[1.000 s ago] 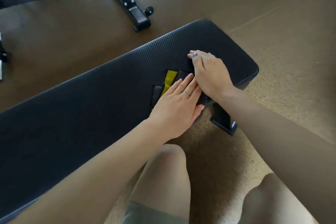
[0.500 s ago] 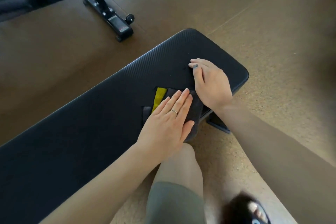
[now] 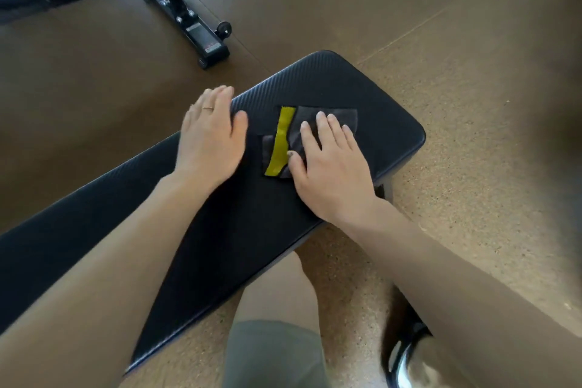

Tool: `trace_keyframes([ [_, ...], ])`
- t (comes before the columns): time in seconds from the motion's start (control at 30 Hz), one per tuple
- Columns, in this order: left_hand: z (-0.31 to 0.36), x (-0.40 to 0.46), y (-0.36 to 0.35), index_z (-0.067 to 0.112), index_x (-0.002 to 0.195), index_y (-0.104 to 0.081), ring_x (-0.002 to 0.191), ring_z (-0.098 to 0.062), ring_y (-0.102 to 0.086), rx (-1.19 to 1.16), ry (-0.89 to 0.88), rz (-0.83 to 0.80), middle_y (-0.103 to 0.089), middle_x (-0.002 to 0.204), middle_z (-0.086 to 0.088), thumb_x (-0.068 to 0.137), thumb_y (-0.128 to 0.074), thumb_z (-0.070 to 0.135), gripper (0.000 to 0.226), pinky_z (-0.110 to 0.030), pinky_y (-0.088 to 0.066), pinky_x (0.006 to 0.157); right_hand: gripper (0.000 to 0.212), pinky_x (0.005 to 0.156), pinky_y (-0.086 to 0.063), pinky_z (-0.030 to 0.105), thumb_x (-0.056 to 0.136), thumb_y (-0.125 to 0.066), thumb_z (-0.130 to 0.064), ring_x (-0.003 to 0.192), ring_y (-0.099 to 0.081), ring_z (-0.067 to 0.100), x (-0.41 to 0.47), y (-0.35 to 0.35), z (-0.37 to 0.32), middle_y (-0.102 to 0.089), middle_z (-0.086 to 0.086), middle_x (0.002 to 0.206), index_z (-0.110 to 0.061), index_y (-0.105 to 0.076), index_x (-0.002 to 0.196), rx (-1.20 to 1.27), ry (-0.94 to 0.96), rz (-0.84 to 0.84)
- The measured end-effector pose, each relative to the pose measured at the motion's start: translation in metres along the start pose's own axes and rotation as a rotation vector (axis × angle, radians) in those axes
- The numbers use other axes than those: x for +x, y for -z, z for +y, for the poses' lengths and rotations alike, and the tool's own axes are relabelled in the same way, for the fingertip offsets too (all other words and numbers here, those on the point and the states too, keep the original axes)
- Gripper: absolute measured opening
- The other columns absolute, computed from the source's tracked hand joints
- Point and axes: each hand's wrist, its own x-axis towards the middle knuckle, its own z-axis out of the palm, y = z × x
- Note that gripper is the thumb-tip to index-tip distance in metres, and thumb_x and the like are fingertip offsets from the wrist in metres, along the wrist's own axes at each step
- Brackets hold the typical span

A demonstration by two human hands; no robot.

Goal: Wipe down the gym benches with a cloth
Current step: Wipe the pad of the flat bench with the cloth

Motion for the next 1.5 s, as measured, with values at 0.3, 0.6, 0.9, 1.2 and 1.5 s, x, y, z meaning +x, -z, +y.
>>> trace_keyframes([
  [0.3, -0.044, 0.005, -0.007, 0.014, 0.127, -0.062, 0.111, -0.032, -0.061, 0.138, 0.213, 0.031, -0.069, 0.120, -0.009, 0.108, -0.028, 0.039, 0.046, -0.047, -0.043, 0.098, 0.067, 0.129, 0.003, 0.046, 0.108, -0.018, -0.046, 0.159, 0.006, 0.028, 0.070, -0.012, -0.031, 0.004, 0.011, 0.172, -0.013, -0.005, 0.165, -0.072, -0.028, -0.117],
  [0.6, -0.050, 0.005, -0.010, 0.013, 0.116, -0.065, 0.097, -0.028, -0.063, 0.116, 0.158, 0.112, -0.071, 0.107, -0.007, 0.108, -0.032, 0.036, 0.041, -0.044, -0.044, 0.090, 0.062, 0.127, 0.012, 0.034, 0.106, -0.013, -0.047, 0.155, 0.020, 0.010, -0.018, -0.001, -0.027, 0.012, -0.008, 0.170, -0.030, 0.000, 0.164, -0.042, 0.221, -0.275],
  [0.9, -0.051, 0.008, -0.008, 0.015, 0.111, -0.066, 0.093, -0.025, -0.062, 0.104, 0.178, 0.146, -0.070, 0.102, -0.005, 0.109, -0.034, 0.032, 0.037, -0.042, -0.043, 0.086, 0.060, 0.129, 0.003, 0.043, 0.109, -0.012, -0.050, 0.159, 0.005, 0.021, 0.101, -0.022, -0.061, -0.002, 0.001, 0.173, -0.029, -0.009, 0.165, -0.069, 0.134, -0.166],
  [1.2, -0.049, 0.006, -0.009, 0.012, 0.103, -0.066, 0.079, -0.019, -0.053, 0.075, 0.184, 0.185, -0.069, 0.094, -0.006, 0.108, -0.031, 0.025, 0.038, -0.040, -0.044, 0.080, 0.058, 0.129, 0.000, 0.045, 0.109, -0.013, -0.044, 0.159, 0.004, 0.021, 0.050, -0.027, -0.073, -0.002, -0.001, 0.172, -0.028, -0.009, 0.164, -0.070, 0.256, -0.182],
  [1.5, -0.050, 0.007, -0.007, 0.017, 0.101, -0.065, 0.079, -0.016, -0.049, 0.064, 0.206, 0.171, -0.069, 0.096, -0.003, 0.109, -0.031, 0.026, 0.036, -0.040, -0.043, 0.080, 0.055, 0.128, -0.004, 0.039, 0.108, -0.019, -0.046, 0.157, -0.012, 0.018, 0.119, -0.023, -0.057, -0.025, -0.002, 0.167, -0.034, -0.026, 0.161, -0.083, 0.335, -0.156],
])
